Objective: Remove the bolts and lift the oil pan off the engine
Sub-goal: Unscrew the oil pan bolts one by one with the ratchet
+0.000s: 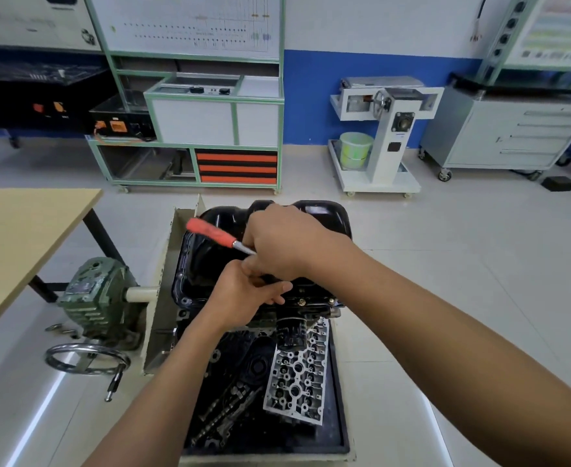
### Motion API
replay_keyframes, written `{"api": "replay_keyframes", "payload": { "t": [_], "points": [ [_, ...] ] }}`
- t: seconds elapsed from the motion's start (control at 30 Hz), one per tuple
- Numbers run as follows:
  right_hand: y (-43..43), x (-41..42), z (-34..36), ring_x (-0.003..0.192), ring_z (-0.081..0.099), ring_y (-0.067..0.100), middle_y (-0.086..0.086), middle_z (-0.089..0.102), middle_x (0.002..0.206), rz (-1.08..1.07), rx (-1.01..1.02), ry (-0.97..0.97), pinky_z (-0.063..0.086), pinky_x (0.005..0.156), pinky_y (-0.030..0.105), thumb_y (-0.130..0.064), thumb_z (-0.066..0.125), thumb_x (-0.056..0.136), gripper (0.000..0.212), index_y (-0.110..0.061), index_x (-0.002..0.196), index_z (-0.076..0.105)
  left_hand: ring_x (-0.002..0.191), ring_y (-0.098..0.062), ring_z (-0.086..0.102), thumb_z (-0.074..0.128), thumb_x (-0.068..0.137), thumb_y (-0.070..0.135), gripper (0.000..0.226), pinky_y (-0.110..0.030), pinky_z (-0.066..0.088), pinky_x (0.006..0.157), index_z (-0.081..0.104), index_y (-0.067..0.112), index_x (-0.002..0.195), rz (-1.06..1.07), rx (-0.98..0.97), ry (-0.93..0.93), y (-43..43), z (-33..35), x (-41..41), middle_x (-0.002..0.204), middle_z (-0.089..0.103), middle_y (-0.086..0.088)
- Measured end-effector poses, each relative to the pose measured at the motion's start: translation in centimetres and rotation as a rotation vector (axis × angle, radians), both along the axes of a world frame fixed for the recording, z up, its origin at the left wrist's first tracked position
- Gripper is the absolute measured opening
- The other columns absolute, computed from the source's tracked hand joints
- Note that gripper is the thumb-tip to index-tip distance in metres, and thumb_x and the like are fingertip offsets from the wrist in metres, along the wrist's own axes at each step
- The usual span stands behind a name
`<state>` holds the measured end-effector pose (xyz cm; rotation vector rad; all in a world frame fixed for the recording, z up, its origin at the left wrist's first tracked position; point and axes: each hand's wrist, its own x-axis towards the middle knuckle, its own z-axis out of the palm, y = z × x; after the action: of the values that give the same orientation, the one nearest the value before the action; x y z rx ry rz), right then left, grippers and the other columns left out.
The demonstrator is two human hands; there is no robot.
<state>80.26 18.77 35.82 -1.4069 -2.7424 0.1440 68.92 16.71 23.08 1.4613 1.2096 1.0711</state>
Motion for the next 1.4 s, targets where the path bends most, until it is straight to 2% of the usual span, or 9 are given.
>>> {"api": "replay_keyframes", "payload": {
  "t": [0.17, 0.33, 0.5, 0.73, 0.83, 0.93, 1.03, 1.2, 1.4],
  "points": [
    [-1.4, 1.1, 1.1, 0.054, 0.036, 0.015, -0.001, 0.037, 0.064, 0.207, 0.135, -0.152, 0.023, 0.047, 0.028, -0.023, 0.065, 0.088, 0.041, -0.023, 0.058, 0.037, 0.075, -0.009, 0.075, 0.077, 0.090, 0.010, 0.013, -0.015, 0.056, 0.067, 0.074, 0.022, 0.087, -0.040, -0.035, 0.041, -0.3, -0.5, 0.0, 0.079, 0.078, 0.004],
    [0.6, 1.9, 0.8, 0.048, 0.045, 0.016, -0.002, 0.047, 0.051, 0.129, 0.060, 0.033, 0.034, 0.047, 0.027, -0.037, 0.065, 0.091, 0.043, -0.016, 0.055, 0.054, 0.068, -0.016, 0.074, 0.076, 0.088, 0.002, 0.012, -0.024, 0.058, 0.065, 0.074, 0.013, 0.093, 0.032, -0.023, -0.064, 0.0, -1.1, 0.1, 0.080, 0.078, 0.001],
    [2.1, 2.2, -1.3, 0.036, 0.058, 0.015, -0.002, 0.058, 0.040, -0.177, -0.233, 0.408, 0.048, 0.040, 0.027, -0.030, 0.062, 0.086, 0.033, -0.014, 0.057, 0.059, 0.066, -0.018, 0.072, 0.075, 0.088, 0.000, 0.016, -0.024, 0.055, 0.062, 0.075, 0.015, 0.095, 0.076, 0.004, -0.088, 0.1, -1.4, -0.1, 0.086, 0.078, -0.002],
    [1.1, 6.0, -6.1, 0.036, 0.034, 0.008, -0.005, 0.049, 0.050, -0.666, -0.889, 1.057, 0.022, 0.035, 0.016, -0.057, 0.076, 0.075, 0.040, -0.018, 0.068, 0.068, 0.065, -0.022, 0.073, 0.077, 0.089, 0.006, 0.022, -0.022, 0.055, 0.061, 0.076, 0.027, 0.088, 0.141, 0.105, -0.054, 0.1, -1.8, -0.6, 0.083, 0.076, -0.004],
    [-0.3, 7.3, -8.5, 0.040, 0.035, 0.007, -0.005, 0.049, 0.058, -0.704, -0.877, 1.432, 0.023, 0.036, 0.018, -0.052, 0.089, 0.056, 0.041, -0.023, 0.077, 0.068, 0.066, -0.021, 0.073, 0.077, 0.090, 0.008, 0.028, -0.025, 0.057, 0.064, 0.075, 0.036, 0.087, 0.116, 0.145, -0.010, 0.0, -1.9, 0.0, 0.087, 0.076, -0.001],
    [-1.2, 7.9, -9.0, 0.044, 0.050, 0.010, -0.001, 0.063, 0.073, -0.714, -0.613, 1.602, 0.035, 0.038, 0.021, -0.042, 0.092, 0.054, 0.038, -0.030, 0.082, 0.069, 0.066, -0.020, 0.073, 0.076, 0.090, 0.009, 0.033, -0.026, 0.058, 0.065, 0.074, 0.043, 0.086, 0.096, 0.163, 0.038, 0.2, -1.8, 0.7, 0.089, 0.075, 0.004],
    [-1.5, 9.2, -9.3, 0.072, 0.070, 0.011, -0.005, 0.068, 0.103, -0.660, -0.191, 1.433, 0.056, 0.065, 0.026, -0.038, 0.092, 0.064, 0.068, -0.033, 0.120, 0.054, 0.066, -0.020, 0.073, 0.075, 0.091, 0.009, 0.025, -0.030, 0.061, 0.065, 0.073, 0.034, 0.089, 0.121, 0.175, 0.055, 0.4, -1.6, 1.0, 0.090, 0.074, 0.002],
    [-2.9, 11.5, -9.2, 0.081, 0.065, 0.015, -0.008, 0.069, 0.095, -0.193, 0.465, 0.697, 0.055, 0.065, 0.032, -0.030, 0.079, 0.083, 0.029, -0.022, 0.111, 0.076, 0.063, -0.021, 0.072, 0.071, 0.094, 0.008, 0.008, -0.033, 0.060, 0.064, 0.072, 0.016, 0.094, 0.226, 0.133, 0.034, 1.0, -1.5, 0.2, 0.080, 0.074, 0.000],
    [-5.7, 10.2, -6.7, 0.061, 0.053, 0.012, -0.009, 0.060, 0.068, 0.025, 0.373, 0.370, 0.047, 0.050, 0.032, -0.053, 0.061, 0.085, 0.029, -0.026, 0.088, 0.072, 0.060, -0.017, 0.072, 0.072, 0.094, 0.010, 0.010, -0.027, 0.059, 0.061, 0.073, 0.020, 0.094, 0.263, 0.150, 0.041, 1.0, -1.4, 0.2, 0.076, 0.075, 0.005]
  ]
}}
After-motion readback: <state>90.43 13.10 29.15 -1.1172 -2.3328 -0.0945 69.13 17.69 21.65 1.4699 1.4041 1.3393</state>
